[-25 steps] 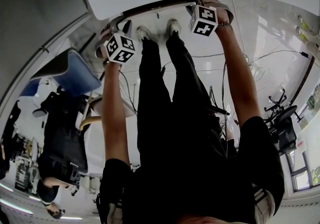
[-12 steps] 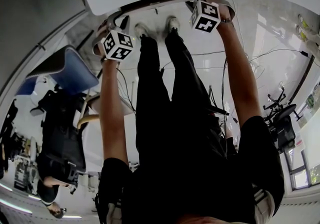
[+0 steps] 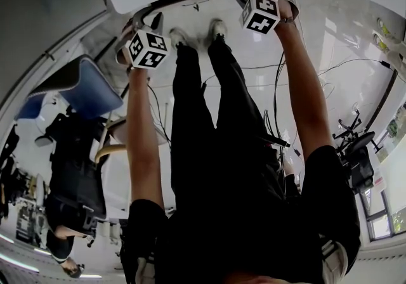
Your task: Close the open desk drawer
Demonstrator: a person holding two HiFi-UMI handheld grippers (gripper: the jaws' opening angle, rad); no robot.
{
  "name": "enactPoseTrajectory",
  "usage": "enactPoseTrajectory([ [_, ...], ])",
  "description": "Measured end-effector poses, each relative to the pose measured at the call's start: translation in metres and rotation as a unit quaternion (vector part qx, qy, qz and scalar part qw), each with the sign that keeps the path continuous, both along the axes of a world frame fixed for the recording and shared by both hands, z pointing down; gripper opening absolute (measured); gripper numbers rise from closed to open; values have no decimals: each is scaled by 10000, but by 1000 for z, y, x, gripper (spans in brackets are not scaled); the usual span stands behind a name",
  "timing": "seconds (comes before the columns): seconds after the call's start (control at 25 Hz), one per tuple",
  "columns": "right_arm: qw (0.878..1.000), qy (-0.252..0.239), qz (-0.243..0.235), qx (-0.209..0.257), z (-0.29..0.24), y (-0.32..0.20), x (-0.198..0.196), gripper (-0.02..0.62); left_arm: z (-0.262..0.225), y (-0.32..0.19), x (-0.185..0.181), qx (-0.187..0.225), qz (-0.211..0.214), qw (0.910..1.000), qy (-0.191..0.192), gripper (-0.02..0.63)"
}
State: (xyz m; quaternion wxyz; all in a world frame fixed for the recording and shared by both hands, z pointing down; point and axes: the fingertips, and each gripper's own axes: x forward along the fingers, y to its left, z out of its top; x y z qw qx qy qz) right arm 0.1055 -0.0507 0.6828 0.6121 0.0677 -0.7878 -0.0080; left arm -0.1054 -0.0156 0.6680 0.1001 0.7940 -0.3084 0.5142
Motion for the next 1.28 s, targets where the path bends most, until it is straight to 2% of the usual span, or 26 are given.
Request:
enactPoseTrajectory([
  [0.24,9993,-1,114,343,0,-2,-2,108,2,-1,-2,141,-69,9999,34,120],
  [0.4,9966,-21,395,729,-3,-2,3,151,-3,1,-3,218,-453,9981,356,141],
  [0.52,9945,-66,644,819,-9,7,9,185,-13,4,-11,318,-792,9946,585,149],
  [0.64,9869,-536,1182,959,-29,16,8,187,-25,12,-20,423,-1060,9904,773,158],
  [0.72,9713,-1216,1814,940,-49,22,2,185,-43,15,-21,611,-1289,9835,1110,152],
  [0.8,9468,-1982,2435,710,-64,31,-6,175,-66,17,-19,844,-1621,9689,1668,118],
  [0.92,9035,-2875,3175,132,-66,47,-21,167,-99,23,-13,1088,-2174,9324,2673,18],
  [0.96,8847,-3134,3449,-118,-63,52,-25,163,-107,26,-10,1118,-2298,9205,2956,18],
  [1.0,8610,-3412,3751,-394,-58,56,-29,158,-114,29,-7,1150,-2381,9108,3170,18],
  [1.08,8031,-3932,4375,-943,-46,61,-37,153,-125,34,0,1246,-2460,8992,3397,18],
  [1.28,6682,-4571,5582,-1818,4,66,-46,146,-144,35,16,1387,-2502,8885,3588,17],
])
